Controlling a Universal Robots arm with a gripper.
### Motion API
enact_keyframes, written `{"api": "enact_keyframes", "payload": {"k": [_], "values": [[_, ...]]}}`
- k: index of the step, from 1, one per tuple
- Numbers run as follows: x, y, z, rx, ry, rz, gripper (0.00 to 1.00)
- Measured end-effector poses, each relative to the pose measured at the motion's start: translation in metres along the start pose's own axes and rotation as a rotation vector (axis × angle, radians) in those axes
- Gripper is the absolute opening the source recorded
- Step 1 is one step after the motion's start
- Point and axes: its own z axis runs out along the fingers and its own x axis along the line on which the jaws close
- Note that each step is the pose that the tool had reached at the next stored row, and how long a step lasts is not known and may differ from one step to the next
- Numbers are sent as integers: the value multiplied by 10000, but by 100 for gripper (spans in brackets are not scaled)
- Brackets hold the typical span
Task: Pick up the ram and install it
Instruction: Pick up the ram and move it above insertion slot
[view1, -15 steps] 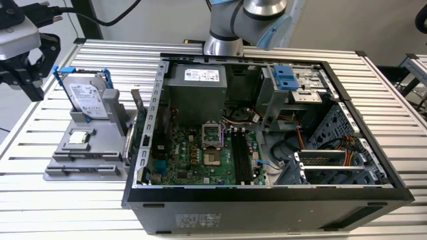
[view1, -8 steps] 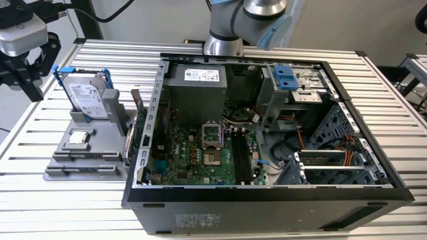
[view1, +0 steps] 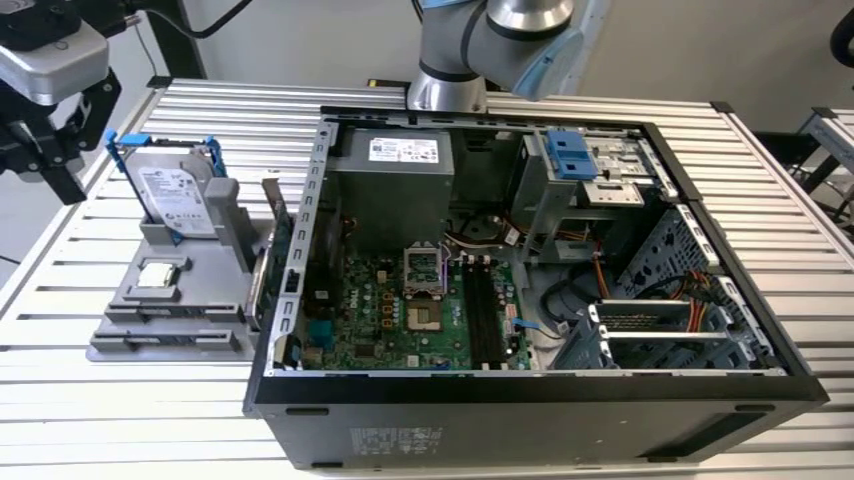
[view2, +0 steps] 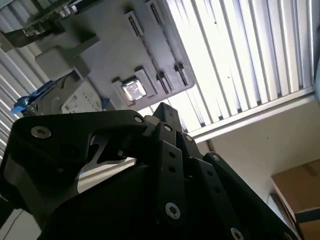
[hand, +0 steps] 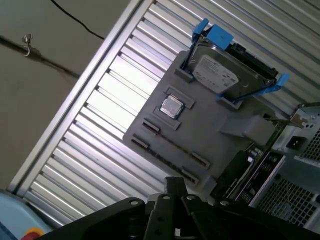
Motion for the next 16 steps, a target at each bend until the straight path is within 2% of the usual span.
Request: {"api": "enact_keyframes", "payload": {"k": [7,16], "values": [[0,0,0,15,50,-956,0],[0,0,0,102,131,-2059,0]]}}
